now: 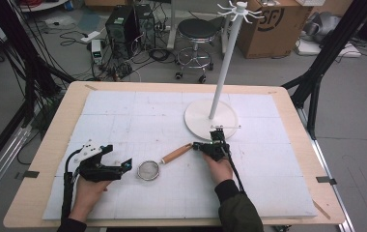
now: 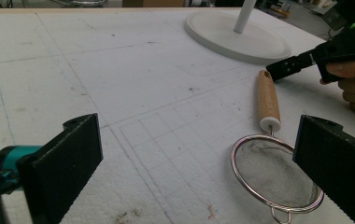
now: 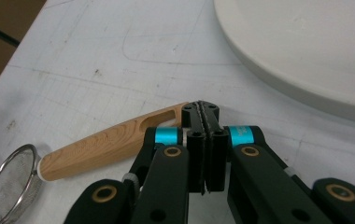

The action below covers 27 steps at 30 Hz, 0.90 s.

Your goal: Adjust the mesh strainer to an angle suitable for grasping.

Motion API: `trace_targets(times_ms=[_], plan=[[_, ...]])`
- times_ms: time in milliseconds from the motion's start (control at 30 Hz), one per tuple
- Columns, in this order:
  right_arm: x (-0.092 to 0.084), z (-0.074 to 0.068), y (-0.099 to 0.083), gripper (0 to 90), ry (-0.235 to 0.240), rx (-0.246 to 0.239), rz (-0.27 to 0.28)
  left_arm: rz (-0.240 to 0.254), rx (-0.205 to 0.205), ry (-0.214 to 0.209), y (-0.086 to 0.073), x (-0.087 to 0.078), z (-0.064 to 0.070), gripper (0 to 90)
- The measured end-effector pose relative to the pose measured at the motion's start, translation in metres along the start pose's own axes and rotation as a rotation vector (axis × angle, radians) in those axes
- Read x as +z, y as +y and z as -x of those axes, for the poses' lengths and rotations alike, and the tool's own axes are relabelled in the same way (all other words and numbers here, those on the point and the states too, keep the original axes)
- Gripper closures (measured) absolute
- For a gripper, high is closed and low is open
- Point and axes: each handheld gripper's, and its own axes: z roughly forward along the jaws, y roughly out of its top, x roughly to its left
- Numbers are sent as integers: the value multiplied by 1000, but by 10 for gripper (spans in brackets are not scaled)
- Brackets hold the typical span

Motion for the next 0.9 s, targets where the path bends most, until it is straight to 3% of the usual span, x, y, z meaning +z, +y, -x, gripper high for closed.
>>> trace_targets(times_ms=[367, 433, 567, 700, 767, 833, 900], plan=[[4, -4, 1, 898, 7, -27, -10, 0, -2, -1, 0, 1, -1, 21], [6, -6, 1, 898, 25, -22, -17, 2, -4, -3, 0, 1, -1, 21], [9, -12, 0, 897, 25, -53, -25, -6, 2, -4, 0, 2, 0, 21], [8, -7, 1, 897, 55, -13, -35, -3, 3, -2, 0, 1, 0, 22], [6, -6, 1, 894, 57, -16, -35, -1, 1, -5, 1, 0, 0, 21], [4, -8, 0, 853, 49, -37, -27, -2, 0, -4, 1, 0, 0, 21], [2, -7, -1, 807, 72, -45, -30, -2, 0, -7, 1, 0, 1, 21]])
